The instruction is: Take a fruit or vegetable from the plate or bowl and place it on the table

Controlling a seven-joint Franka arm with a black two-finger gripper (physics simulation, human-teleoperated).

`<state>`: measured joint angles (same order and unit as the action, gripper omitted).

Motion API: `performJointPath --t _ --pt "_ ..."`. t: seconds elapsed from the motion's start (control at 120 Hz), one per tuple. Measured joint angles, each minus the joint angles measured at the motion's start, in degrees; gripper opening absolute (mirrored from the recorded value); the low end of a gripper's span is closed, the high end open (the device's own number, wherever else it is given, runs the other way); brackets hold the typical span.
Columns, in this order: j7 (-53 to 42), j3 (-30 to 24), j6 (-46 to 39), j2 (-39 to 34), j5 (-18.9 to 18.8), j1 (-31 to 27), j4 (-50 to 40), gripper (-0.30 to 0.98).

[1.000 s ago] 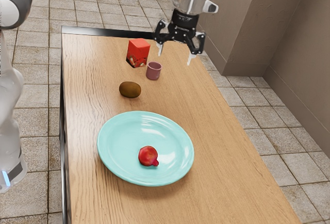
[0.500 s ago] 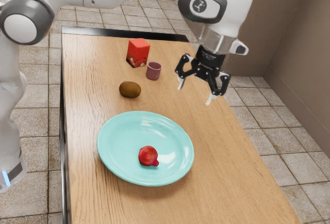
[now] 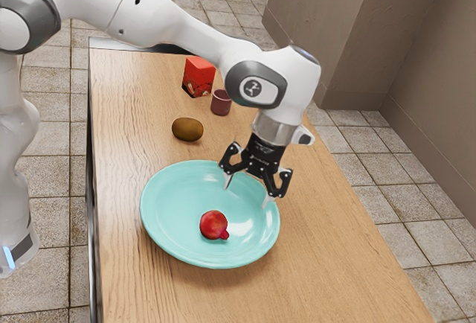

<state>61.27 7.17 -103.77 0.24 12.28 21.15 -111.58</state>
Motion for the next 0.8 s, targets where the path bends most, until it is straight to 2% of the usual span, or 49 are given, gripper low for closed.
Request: performJointPath --t 0.3,0.408,0.592,0.733,0.8 --pt "1.1 0.0 -5.2 -1.6 1.1 -1.3 -2.4 0.69" --pt "3.7 -0.3 -5.9 -3.9 0.9 -0.1 -3.8 0.69" --pt "25.2 0.7 -6.4 -6.6 1.8 9.3 -2.8 0.69" --pt "43.4 7.1 -6.4 -6.1 2.2 7.6 -2.0 0.69" --pt "50.7 8.3 -6.7 -4.5 2.2 6.6 -1.7 0.69"
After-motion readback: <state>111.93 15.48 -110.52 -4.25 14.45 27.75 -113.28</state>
